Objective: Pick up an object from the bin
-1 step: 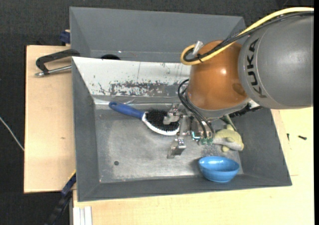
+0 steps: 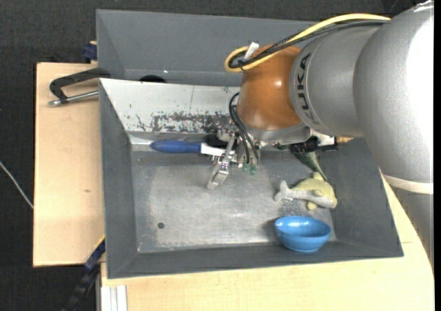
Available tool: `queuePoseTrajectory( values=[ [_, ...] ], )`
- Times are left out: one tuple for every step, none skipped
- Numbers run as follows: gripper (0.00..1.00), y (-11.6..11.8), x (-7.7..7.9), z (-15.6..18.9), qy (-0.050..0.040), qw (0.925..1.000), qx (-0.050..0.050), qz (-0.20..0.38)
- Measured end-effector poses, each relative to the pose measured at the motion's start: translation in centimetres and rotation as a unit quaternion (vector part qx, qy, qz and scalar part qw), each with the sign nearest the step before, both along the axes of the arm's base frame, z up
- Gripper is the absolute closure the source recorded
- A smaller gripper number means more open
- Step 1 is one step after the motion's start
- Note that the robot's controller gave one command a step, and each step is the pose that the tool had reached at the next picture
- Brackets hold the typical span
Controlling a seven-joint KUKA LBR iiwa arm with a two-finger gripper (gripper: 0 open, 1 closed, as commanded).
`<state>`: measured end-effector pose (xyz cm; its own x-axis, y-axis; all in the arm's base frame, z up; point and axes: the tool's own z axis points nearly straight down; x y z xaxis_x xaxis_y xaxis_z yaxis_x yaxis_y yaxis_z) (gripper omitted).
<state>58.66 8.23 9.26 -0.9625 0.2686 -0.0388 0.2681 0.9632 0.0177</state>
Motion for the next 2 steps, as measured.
queuePoseTrajectory(
  values=[
    [0.0, 2.07, 1.47, -0.75, 0.0036, 0.9965, -0.002, -0.083],
    [0.0, 2.45, 1.44, -0.8, 0.0037, 0.9831, 0.008, -0.183]
  ],
)
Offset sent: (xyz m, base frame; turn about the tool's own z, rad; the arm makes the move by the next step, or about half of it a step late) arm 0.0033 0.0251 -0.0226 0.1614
